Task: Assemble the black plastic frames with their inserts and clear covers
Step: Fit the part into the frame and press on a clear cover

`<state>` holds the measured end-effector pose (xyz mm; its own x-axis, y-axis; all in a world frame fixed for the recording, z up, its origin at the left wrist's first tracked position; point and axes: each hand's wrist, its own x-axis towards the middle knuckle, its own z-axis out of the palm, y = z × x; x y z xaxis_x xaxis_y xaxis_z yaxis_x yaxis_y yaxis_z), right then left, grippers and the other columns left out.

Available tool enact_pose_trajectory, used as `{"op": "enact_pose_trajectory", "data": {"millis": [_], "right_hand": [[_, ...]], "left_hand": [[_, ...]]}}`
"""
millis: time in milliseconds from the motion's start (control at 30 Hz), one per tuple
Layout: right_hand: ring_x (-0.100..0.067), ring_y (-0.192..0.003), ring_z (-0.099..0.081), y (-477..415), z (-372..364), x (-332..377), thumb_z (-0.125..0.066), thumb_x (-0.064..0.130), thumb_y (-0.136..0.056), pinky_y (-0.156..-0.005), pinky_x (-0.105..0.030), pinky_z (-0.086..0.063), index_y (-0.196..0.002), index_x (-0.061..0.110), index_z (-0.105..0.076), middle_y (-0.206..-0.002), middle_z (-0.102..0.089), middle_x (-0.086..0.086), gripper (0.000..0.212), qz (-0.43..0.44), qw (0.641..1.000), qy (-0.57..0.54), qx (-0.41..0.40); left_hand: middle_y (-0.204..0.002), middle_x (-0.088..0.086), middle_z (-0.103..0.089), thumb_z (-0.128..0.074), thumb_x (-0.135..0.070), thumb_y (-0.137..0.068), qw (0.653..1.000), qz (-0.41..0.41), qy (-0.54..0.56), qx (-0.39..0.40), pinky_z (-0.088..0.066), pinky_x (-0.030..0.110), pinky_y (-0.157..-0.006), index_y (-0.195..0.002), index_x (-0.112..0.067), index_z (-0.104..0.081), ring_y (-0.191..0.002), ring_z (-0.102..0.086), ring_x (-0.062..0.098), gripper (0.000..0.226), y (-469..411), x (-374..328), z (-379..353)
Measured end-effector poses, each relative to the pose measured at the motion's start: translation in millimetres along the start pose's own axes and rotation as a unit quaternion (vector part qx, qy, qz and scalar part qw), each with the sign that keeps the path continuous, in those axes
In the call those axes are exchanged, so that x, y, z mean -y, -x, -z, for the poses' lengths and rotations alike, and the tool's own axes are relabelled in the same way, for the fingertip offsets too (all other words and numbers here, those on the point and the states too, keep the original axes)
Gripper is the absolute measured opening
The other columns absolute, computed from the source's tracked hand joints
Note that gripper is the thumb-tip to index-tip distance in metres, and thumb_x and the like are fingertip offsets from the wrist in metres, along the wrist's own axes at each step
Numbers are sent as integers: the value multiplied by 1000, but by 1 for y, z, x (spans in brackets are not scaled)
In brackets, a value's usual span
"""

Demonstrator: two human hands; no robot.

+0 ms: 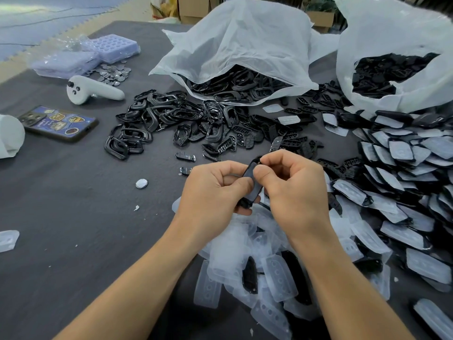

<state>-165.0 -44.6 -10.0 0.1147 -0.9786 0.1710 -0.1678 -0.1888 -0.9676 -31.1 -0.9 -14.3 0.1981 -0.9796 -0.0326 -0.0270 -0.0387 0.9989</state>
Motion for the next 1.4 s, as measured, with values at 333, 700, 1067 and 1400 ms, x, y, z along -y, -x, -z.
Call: {"op": "enact_pose_trajectory", "data": {"millis": [333, 700, 1067, 1400], "right_hand": [[-4, -53, -56, -2, 2, 1, -74, 4, -86, -53, -16, -46, -76, 23, -76, -62, -67, 7, 22, -57, 992, -99, 51], [-5, -59, -69, 0, 3, 0, -76, 0, -81, -57, -15, -51, -77, 22, -76, -67, -74, 6, 23, 11, 999, 12, 48], [-14, -64, -72, 3, 1, 4, -77, 8, -84, -60, -23, -58, -86, 32, -76, -71, -77, 5, 24, -1, 997, -3, 76], [-8, -66, -72, 2, 2, 0, -77, 3, -85, -62, -17, -55, -90, 21, -80, -73, -77, 9, 20, 18, 997, 44, 66]], "left_hand": [[-73, 4, -79, -66, -2, -98, 999, -13, -9, -39, -65, 37, -60, -81, -33, -82, -63, -75, 16, 39, 1, -2, 1], [-70, -15, -77, -74, -36, -80, 984, -28, -139, -106, -53, 25, -67, -85, -37, -78, -70, -74, 1, 6, 1, -1, 6], [-73, 11, -78, -75, 5, -88, 990, 32, 89, -108, -55, 21, -54, -87, -9, -79, -55, -68, 14, 14, -2, -6, 11], [-76, 15, -77, -77, -1, -88, 996, 51, 43, -58, -58, 24, -58, -75, -20, -82, -61, -67, 17, 24, -5, -8, 17]]}}
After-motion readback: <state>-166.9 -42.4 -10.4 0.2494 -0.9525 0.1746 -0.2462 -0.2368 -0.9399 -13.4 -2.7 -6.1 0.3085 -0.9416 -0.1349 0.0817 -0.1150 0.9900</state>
